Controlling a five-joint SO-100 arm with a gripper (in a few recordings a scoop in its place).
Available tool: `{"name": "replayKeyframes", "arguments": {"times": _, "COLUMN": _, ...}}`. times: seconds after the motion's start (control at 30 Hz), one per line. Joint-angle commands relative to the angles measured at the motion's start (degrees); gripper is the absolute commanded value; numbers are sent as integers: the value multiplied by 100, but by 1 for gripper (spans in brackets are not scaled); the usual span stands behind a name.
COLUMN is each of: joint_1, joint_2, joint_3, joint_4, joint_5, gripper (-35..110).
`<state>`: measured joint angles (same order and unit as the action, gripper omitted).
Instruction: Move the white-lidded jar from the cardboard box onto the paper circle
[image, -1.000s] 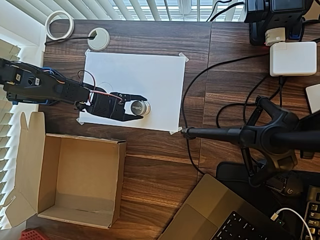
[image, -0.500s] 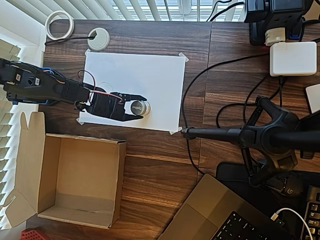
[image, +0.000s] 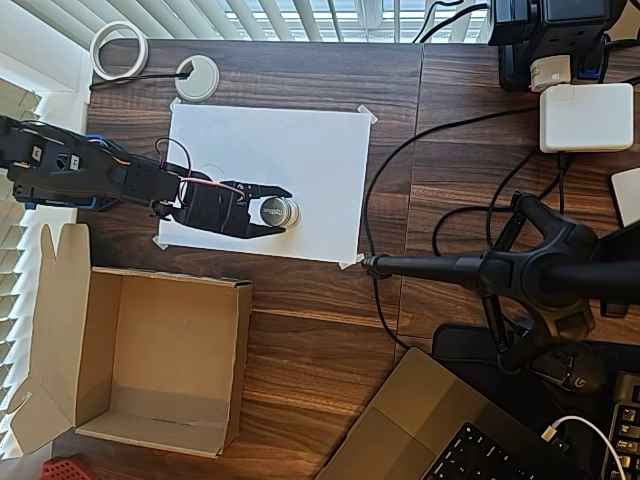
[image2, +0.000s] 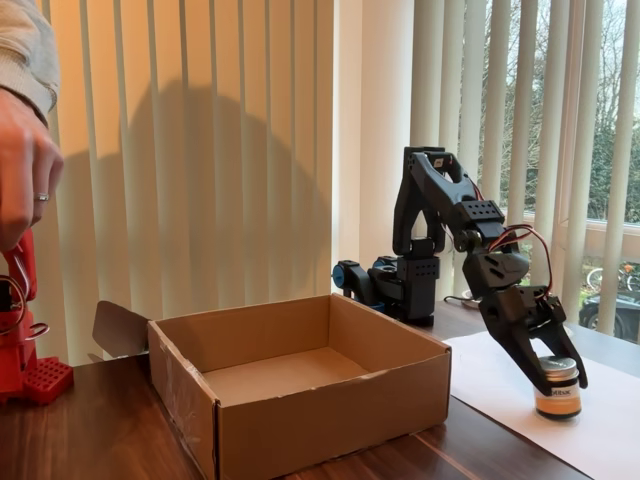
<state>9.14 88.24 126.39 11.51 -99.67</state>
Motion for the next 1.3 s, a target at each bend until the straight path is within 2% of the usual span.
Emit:
{"name": "replayKeyframes", "arguments": {"times": 0.0, "joint_1": 62, "joint_2": 281, "joint_3": -105, "joint_4": -44, "joint_5": -88, "gripper": 0}}
{"name": "replayKeyframes", "arguments": {"times": 0.13, "joint_1": 79, "joint_2": 237, "joint_3": -149, "joint_4": -44, "joint_5": -149, "gripper": 1}}
{"name": "replayKeyframes", "arguments": {"times": 0.63, "joint_1": 88, "joint_2": 237, "joint_3": -158, "joint_4": -62, "joint_5": -176, "gripper": 30}}
{"name": "replayKeyframes", "arguments": {"times": 0.97, "joint_1": 53, "joint_2": 422, "joint_3": -149, "joint_4": -88, "joint_5": -123, "gripper": 36}}
{"name": "replayKeyframes", "arguments": {"times": 1.13, "joint_1": -62, "joint_2": 1310, "joint_3": -97, "joint_4": -88, "joint_5": 422, "gripper": 36}}
{"name": "replayKeyframes", "arguments": {"times": 1.27, "joint_1": -158, "joint_2": 2452, "joint_3": 79, "joint_4": -70, "joint_5": 1406, "gripper": 36}}
